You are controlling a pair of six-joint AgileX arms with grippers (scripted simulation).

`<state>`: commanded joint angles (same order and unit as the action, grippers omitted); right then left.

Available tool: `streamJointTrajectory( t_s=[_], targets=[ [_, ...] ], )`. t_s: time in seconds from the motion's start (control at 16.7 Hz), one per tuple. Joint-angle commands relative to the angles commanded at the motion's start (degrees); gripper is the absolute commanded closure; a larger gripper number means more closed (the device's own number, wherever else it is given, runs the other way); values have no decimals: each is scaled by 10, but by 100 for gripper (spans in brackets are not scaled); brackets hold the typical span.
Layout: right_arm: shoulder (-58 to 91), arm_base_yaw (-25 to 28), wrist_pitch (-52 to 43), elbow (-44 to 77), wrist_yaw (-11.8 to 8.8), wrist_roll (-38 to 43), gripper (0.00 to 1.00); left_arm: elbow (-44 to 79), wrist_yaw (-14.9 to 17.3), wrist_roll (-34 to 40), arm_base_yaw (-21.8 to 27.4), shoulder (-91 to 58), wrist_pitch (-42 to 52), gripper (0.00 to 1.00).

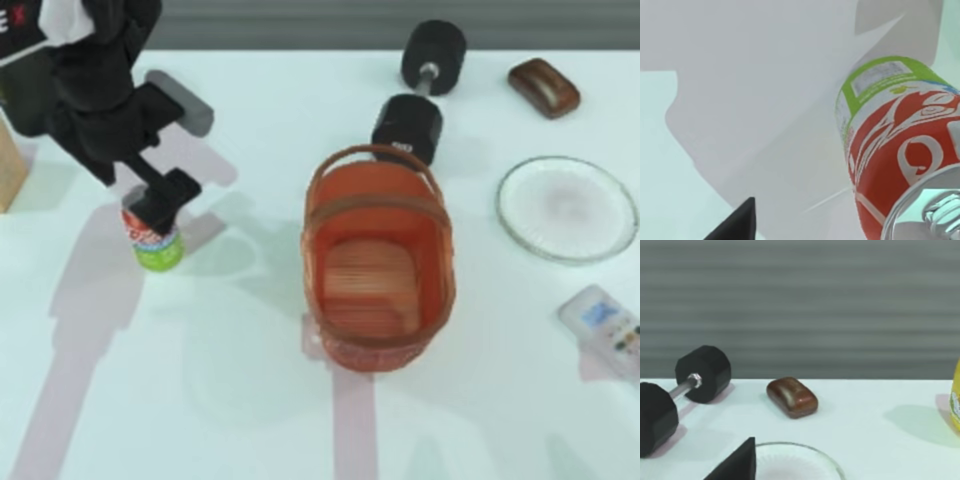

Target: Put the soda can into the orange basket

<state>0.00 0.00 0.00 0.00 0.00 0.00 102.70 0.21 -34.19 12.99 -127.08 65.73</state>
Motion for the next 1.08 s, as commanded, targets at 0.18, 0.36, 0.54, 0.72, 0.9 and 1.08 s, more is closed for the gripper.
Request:
streamJointTrajectory(
  t_s=[0.18,0.36,0.54,0.72,0.9,1.08],
  targets=[
    [0,0,0,0,0,0,0,-35,0,0,0,-14,-51,0],
    [0,0,0,0,0,0,0,-52,0,0,0,-22,-74,0],
    [0,0,0,0,0,0,0,-52,0,0,0,-22,-74,0],
    [0,0,0,0,0,0,0,-52,0,0,0,-22,-74,23],
    [0,0,0,0,0,0,0,-52,0,0,0,-22,-74,45],
    [0,0,0,0,0,0,0,-52,0,0,0,-22,-74,68]
  ],
)
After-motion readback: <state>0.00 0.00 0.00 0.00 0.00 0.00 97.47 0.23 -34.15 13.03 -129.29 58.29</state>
